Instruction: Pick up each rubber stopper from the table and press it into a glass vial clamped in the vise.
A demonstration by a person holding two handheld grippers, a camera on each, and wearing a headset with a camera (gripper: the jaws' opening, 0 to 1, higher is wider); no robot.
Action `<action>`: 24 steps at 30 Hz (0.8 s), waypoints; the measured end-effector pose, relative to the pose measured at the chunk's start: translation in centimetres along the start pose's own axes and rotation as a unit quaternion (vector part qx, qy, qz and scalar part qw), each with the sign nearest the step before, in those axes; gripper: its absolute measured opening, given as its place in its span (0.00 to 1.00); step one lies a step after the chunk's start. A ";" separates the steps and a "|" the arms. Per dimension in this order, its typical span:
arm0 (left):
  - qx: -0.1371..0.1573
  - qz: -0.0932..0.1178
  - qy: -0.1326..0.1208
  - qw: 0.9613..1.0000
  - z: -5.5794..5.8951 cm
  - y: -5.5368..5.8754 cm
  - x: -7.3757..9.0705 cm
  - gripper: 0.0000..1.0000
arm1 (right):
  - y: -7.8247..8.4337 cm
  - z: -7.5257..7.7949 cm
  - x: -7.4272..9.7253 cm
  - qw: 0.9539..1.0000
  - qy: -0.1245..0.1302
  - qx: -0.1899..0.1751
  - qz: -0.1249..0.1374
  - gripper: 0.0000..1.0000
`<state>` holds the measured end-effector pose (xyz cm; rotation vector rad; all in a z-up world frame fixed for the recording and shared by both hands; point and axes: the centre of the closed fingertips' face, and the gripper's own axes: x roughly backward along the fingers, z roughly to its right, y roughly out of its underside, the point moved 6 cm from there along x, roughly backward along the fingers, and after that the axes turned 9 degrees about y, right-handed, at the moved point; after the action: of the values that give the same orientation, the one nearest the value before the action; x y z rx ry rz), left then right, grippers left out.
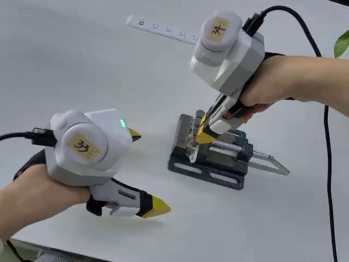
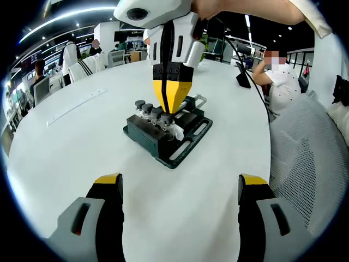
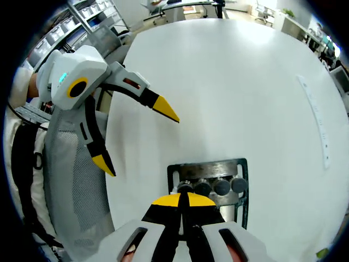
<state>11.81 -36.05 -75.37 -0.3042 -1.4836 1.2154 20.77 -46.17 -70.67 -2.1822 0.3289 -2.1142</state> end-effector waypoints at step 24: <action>0.004 -0.004 0.002 1.000 0.0 0.5 0.0 0.86 | -0.6 0.1 -0.3 1.000 -0.016 -0.003 0.011 0.00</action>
<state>11.60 -35.89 -75.77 -0.2943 -1.4746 1.2136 20.89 -45.56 -70.88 -2.2022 0.3569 -2.0684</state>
